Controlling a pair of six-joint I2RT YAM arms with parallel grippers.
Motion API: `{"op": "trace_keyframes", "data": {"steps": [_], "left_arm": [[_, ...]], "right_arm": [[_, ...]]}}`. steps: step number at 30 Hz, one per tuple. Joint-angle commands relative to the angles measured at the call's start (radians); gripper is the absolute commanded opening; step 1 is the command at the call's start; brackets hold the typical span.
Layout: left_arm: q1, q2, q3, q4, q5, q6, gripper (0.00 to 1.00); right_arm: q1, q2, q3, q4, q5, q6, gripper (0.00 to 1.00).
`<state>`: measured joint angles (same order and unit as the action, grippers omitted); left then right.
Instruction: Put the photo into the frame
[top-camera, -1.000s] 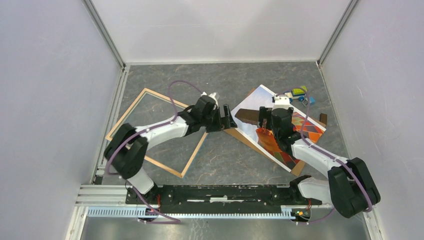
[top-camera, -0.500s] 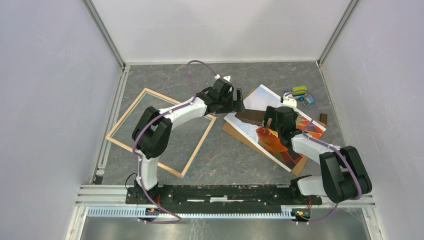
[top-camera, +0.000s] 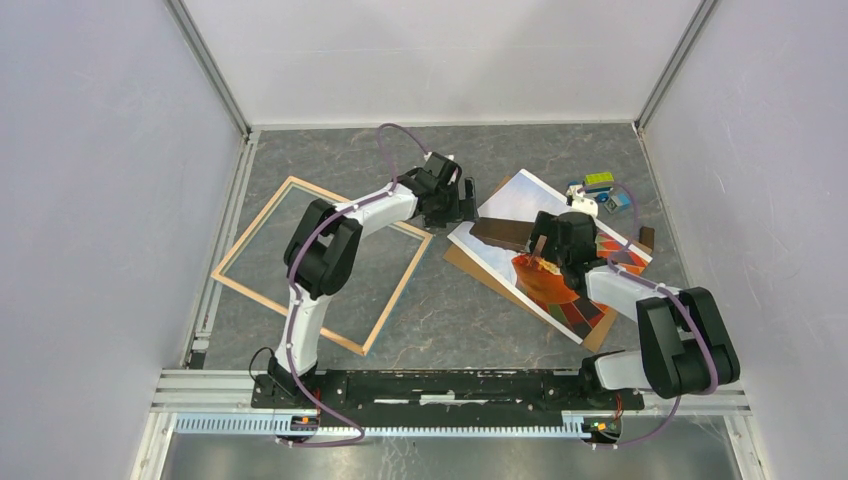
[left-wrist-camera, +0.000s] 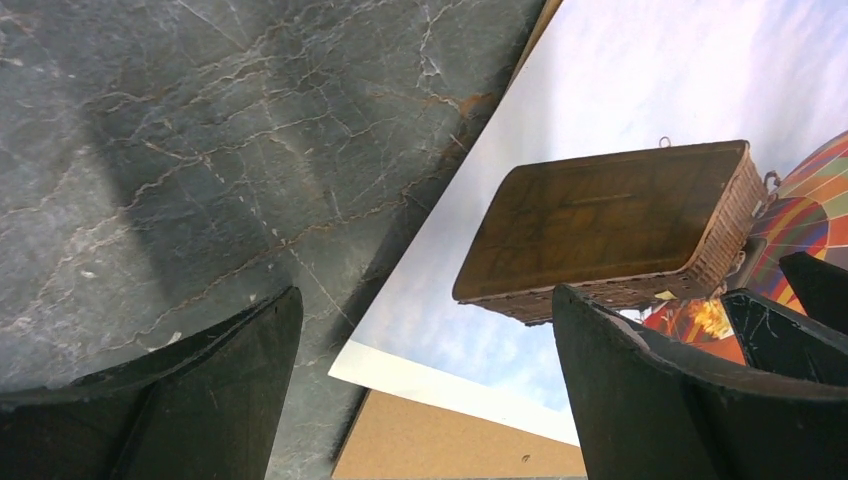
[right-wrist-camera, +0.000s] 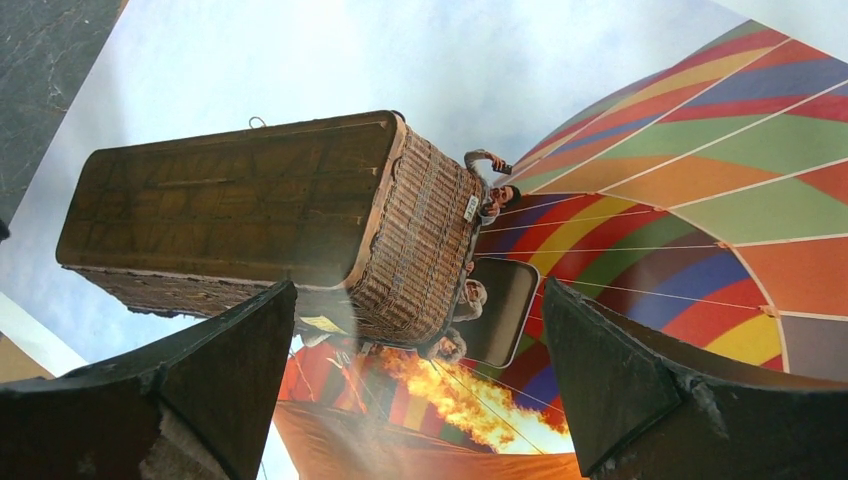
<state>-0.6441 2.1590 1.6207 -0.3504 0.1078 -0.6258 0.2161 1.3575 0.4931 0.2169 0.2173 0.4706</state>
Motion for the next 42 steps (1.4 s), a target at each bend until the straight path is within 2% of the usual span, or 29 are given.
{"op": "trace_keyframes", "data": {"steps": [1, 7, 11, 14, 29, 36, 42], "left_arm": [[0.002, 0.038, 0.056, -0.01, 0.075, 0.034, 1.0], [0.017, 0.044, 0.036, 0.008, 0.164, -0.001, 1.0], [0.042, 0.044, 0.006, 0.077, 0.301, -0.075, 0.97], [0.06, 0.018, -0.046, 0.155, 0.348, -0.128, 0.94], [0.072, -0.089, -0.217, 0.444, 0.43, -0.308, 0.77], [0.066, -0.143, -0.294, 0.506, 0.429, -0.34, 0.65], [0.052, -0.137, -0.306, 0.528, 0.456, -0.368, 0.61]], "right_arm": [[-0.008, 0.017, -0.004, 0.031, -0.023, 0.009, 0.98], [-0.012, 0.027, 0.0, 0.034, -0.037, 0.007, 0.98], [-0.014, 0.027, -0.001, 0.035, -0.037, 0.007, 0.98], [-0.014, 0.028, -0.002, 0.039, -0.045, 0.007, 0.98], [-0.017, 0.068, 0.013, 0.045, -0.085, 0.006, 0.98], [-0.016, 0.083, 0.021, 0.044, -0.098, 0.005, 0.98], [-0.016, 0.093, 0.025, 0.044, -0.105, 0.005, 0.98]]}}
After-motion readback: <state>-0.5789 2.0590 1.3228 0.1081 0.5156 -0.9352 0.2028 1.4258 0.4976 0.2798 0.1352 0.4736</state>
